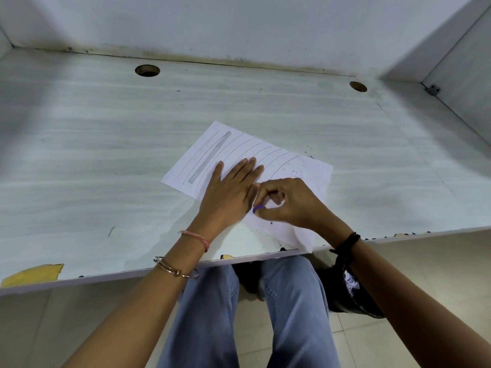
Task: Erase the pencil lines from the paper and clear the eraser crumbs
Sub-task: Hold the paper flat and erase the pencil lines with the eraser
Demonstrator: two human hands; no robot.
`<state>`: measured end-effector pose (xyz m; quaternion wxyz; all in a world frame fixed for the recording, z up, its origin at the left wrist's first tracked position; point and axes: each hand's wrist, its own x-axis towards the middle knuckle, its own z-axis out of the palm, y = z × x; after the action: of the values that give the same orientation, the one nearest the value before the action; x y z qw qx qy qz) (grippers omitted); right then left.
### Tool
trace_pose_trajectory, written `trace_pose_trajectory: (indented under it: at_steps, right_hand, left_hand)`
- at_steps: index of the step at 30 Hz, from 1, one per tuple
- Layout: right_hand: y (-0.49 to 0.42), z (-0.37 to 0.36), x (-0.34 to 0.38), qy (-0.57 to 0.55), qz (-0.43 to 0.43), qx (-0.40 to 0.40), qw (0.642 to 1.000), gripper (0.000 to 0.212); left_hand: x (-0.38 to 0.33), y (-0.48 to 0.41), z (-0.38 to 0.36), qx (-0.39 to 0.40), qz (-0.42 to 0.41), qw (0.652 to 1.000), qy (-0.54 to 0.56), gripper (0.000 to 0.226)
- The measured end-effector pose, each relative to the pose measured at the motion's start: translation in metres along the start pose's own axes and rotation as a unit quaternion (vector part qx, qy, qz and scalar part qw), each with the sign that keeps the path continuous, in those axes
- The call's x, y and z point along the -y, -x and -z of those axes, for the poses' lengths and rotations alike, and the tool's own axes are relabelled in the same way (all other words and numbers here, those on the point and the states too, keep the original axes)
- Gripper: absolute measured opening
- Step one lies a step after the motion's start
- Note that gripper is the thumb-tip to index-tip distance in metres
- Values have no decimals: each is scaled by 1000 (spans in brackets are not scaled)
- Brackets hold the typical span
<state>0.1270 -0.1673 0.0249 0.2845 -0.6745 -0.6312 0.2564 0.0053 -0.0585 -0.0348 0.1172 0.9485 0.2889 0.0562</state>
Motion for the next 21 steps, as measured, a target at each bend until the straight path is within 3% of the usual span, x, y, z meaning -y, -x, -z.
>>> trace_pose_trajectory:
  at_steps: [2, 7, 11, 16, 19, 21]
  right_hand:
    - [1, -3, 0, -4, 7, -20, 1000, 10]
    - [6, 7, -2, -3, -4, 100, 995, 9]
    - [-8, 14, -7, -16, -47, -59, 997, 7]
    - [-7, 5, -8, 17, -20, -6, 1000, 9]
    - [-15, 9, -11, 27, -24, -57, 998, 10]
    - [-15, 8, -9, 28, -23, -45, 998, 10]
  left_hand:
    - [0, 0, 0, -4, -3, 1000, -1, 54]
    - [-1, 0, -2, -23, -1, 1000, 10, 52]
    - [-1, 0, -1, -25, 3, 999, 20, 51]
    - [-1, 0, 0, -11, -1, 1000, 3, 52]
    - [0, 0, -1, -20, -6, 1000, 1, 52]
    - [0, 0, -1, -12, -6, 1000, -5, 53]
